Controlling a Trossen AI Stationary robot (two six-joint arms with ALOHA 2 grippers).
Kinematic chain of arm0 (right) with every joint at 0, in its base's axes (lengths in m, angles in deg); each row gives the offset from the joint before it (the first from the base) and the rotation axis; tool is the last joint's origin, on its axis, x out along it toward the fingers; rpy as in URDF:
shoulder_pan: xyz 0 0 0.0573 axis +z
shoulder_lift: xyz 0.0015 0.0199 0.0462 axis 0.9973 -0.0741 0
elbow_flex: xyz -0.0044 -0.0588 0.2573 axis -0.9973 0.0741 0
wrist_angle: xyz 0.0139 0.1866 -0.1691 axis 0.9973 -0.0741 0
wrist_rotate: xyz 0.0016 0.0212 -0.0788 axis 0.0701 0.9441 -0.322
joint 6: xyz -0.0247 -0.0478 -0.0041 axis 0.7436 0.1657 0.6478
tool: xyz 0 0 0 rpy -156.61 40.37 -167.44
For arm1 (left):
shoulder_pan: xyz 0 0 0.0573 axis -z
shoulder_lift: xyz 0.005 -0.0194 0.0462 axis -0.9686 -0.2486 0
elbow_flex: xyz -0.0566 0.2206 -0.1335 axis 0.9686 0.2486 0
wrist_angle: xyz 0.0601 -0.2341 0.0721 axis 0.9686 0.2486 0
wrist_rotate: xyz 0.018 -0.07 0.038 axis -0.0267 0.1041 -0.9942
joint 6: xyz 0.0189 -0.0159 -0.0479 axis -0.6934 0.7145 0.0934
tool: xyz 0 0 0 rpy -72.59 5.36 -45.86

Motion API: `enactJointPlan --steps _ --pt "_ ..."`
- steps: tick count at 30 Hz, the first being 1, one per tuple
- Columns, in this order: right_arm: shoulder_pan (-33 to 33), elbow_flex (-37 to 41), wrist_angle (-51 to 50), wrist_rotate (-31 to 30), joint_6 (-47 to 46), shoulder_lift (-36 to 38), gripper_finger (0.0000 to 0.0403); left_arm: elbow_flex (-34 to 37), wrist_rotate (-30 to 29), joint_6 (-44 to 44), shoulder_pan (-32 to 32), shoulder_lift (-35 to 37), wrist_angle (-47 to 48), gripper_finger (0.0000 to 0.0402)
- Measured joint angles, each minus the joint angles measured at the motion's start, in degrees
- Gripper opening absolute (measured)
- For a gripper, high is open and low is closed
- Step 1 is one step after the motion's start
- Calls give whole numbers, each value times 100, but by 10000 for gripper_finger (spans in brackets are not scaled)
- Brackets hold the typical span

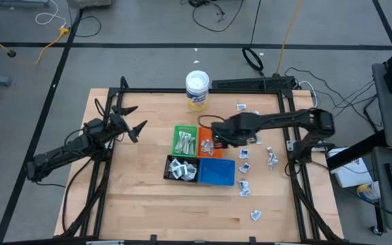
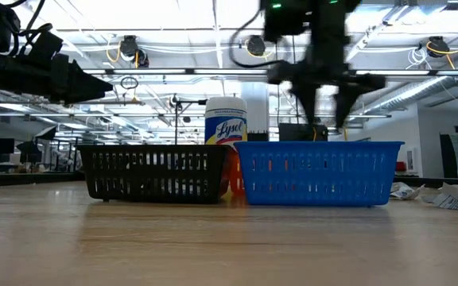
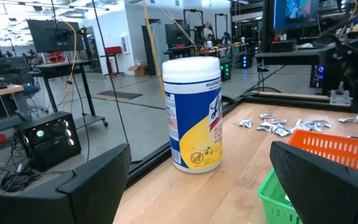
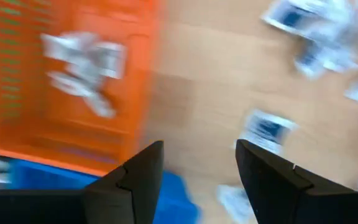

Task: Pick & Place First Aid Supplies
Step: Put the ointment pack into the orange bin

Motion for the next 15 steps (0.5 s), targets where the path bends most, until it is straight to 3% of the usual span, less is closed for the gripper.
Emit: enactJointPlan --steps 15 --pt "277 2517 -296 37 -2165 1935 194 0 0 0 -1 -1 1 392"
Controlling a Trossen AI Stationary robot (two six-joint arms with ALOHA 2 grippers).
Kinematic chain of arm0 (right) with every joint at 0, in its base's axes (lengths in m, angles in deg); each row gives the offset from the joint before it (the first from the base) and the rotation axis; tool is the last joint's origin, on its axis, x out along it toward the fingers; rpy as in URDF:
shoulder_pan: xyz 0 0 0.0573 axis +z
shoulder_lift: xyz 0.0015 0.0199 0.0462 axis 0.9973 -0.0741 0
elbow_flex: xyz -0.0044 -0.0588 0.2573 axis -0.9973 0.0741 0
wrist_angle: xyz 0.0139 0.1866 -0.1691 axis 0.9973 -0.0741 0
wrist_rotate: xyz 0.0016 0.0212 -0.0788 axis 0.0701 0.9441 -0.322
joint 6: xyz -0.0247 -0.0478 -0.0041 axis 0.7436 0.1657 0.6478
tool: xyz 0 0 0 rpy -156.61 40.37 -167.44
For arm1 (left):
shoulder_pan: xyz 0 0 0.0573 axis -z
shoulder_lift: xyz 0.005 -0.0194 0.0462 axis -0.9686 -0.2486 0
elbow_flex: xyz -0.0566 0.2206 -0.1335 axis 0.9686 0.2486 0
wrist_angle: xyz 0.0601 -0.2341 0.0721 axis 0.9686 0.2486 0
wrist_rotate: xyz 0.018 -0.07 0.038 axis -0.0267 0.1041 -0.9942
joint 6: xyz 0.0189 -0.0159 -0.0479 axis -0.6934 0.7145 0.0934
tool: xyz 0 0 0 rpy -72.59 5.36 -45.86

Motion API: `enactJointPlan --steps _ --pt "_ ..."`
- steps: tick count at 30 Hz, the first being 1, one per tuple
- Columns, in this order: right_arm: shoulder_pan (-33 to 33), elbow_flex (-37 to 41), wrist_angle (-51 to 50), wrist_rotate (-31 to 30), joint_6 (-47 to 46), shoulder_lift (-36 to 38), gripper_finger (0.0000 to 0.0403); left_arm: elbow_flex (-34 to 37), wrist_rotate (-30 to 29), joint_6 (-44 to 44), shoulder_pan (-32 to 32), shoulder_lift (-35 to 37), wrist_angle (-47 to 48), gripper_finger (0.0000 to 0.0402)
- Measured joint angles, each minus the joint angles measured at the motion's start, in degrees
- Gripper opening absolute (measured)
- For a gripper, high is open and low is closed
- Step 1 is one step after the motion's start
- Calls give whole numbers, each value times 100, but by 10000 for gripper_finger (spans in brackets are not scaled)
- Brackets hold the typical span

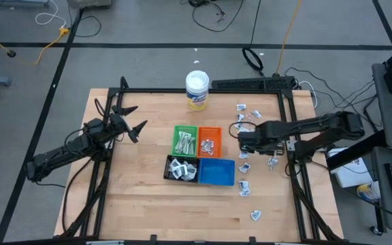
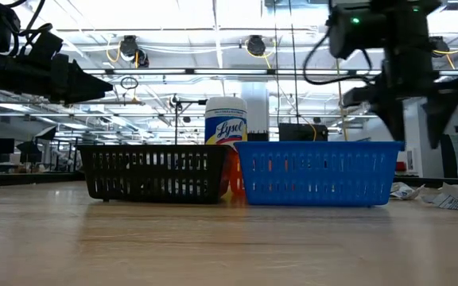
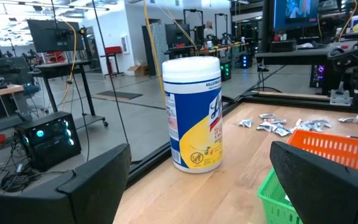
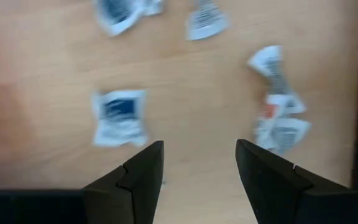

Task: Pick & Place First Aid Supplies
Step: Put the ointment pack into the orange bin

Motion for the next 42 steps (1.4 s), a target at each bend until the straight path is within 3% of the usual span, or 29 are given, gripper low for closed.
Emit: enactJointPlan --steps 5,12,25,31,39,42 --pt "-13 439 -82 10 -510 397 194 0 0 2 2 2 0 392" --pt "-17 1024 84 309 -922 366 194 0 0 0 0 1 -1 392" --pt "-290 1816 1004 352 -928 351 187 0 0 0 0 0 -1 392" --pt "-463 1830 1071 382 -649 351 126 0 0 0 0 1 -1 392" --pt "-503 1711 1276 454 -269 349 17 0 0 0 1 1 0 392" --pt "-503 1451 1272 430 113 349 8 0 0 0 0 0 0 392"
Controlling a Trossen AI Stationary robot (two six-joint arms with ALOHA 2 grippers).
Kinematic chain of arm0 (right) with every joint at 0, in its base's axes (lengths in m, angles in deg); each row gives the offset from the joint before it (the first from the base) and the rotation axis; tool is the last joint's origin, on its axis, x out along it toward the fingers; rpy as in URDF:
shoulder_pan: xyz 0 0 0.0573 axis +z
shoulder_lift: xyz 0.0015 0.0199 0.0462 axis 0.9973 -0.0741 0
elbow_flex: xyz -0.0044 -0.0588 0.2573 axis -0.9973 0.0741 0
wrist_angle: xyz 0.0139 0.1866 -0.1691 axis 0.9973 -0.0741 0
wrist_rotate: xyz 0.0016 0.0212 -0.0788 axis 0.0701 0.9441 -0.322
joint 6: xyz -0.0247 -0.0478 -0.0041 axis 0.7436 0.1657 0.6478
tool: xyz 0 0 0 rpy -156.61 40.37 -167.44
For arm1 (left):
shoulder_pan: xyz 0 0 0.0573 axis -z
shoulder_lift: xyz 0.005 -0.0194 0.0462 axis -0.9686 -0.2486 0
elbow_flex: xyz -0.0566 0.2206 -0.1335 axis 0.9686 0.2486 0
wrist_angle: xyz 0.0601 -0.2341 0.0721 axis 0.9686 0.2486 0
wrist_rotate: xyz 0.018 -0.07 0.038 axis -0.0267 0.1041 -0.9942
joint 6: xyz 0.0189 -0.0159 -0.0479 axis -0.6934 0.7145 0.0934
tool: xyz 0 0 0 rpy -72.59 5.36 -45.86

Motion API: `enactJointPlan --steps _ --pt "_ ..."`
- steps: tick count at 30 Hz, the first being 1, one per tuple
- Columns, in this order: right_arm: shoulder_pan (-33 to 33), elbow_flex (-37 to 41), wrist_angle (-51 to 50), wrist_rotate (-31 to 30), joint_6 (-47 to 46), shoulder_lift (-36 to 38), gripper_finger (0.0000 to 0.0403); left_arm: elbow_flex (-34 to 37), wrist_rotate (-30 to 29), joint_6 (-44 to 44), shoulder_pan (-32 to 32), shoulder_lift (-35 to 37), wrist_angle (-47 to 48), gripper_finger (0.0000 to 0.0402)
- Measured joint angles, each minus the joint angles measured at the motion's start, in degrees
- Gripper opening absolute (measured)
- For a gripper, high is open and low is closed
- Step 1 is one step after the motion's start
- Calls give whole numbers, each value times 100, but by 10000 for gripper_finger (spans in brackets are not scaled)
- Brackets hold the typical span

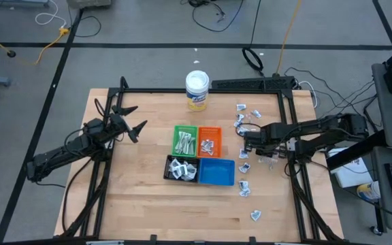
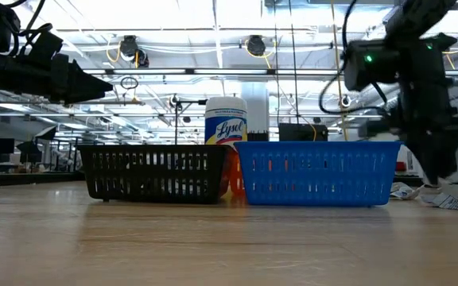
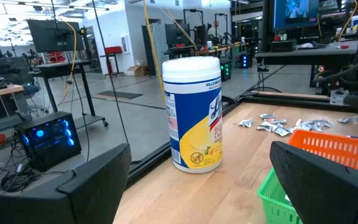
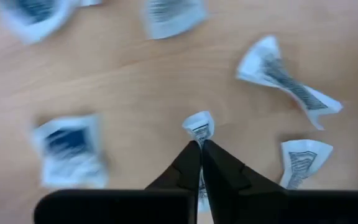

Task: Pick & Place First Aid Supplies
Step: Put the ointment pack into the orange bin

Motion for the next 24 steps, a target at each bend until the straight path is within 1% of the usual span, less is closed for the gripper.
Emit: enactJointPlan --steps 9,11,12,15,19,24 --pt "-9 -1138 -828 45 1552 -3 3 0 0 0 0 1 -1 392" --pt "-124 -1344 -902 191 2015 -162 2 0 0 0 1 0 0 392" --pt "-202 -1457 -919 298 2272 -298 2 0 0 0 2 0 0 392" --pt "-449 -2006 -1008 348 3176 -808 1 0 0 0 0 2 0 392" --pt "-642 -3002 -1020 517 4525 -1628 1 0 0 0 1 2 -2 392" --pt "-710 -4392 -1164 787 5877 -2590 1 0 0 0 1 2 0 392"
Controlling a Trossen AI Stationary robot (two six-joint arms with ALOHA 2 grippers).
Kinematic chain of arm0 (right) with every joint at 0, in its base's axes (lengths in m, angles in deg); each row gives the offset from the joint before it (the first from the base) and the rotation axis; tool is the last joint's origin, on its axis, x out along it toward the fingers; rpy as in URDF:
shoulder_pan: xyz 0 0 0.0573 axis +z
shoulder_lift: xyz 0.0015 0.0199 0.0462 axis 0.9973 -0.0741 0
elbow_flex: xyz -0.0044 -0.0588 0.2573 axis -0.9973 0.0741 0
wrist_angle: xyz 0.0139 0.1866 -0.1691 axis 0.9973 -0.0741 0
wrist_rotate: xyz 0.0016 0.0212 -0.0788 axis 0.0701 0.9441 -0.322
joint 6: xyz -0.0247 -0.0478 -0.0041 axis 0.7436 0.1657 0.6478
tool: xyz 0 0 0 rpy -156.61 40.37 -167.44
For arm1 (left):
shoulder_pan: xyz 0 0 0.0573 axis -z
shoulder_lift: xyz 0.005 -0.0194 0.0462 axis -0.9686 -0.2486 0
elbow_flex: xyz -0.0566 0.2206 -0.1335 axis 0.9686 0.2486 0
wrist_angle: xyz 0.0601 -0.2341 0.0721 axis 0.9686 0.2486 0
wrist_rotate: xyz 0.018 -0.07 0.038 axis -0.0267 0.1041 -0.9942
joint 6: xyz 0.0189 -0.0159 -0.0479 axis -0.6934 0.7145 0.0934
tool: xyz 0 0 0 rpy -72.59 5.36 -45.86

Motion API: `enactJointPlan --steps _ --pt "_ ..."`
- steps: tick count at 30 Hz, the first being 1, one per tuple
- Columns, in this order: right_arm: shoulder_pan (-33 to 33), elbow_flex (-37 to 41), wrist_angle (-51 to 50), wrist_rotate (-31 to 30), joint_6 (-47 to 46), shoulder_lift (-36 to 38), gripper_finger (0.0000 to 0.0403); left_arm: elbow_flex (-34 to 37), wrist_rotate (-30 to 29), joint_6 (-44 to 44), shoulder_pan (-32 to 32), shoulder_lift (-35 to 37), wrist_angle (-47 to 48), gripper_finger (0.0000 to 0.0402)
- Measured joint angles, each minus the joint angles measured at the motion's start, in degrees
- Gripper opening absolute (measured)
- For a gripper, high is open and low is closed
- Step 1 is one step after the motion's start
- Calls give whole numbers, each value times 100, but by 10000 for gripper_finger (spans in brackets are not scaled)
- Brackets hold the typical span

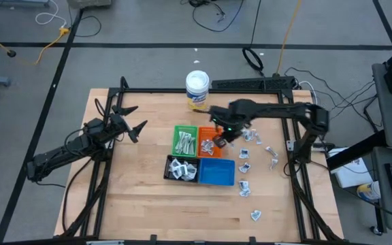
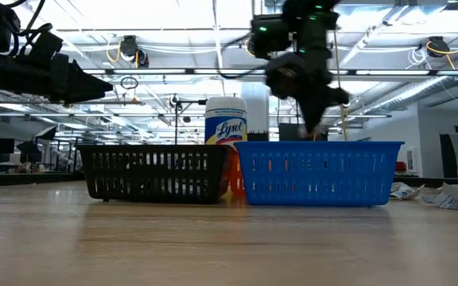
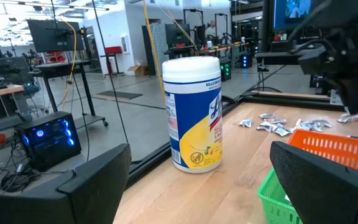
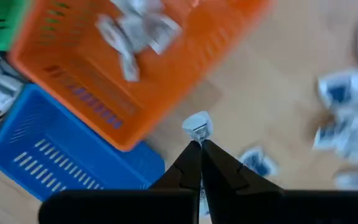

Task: Pick & Place First Aid Supplies
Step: Put the ointment pack into the orange bin

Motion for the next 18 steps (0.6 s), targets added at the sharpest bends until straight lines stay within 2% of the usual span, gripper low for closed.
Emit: enactJointPlan --steps 6,10,18 --pt "0 -1465 -435 131 1159 -860 0 0 0 0 -1 -2 0 392" --pt "2 -2114 -611 126 1641 -1248 0 0 0 0 1 0 0 392" --pt "187 -2246 -258 -381 2122 -1759 0 0 0 0 1 -1 -1 392"
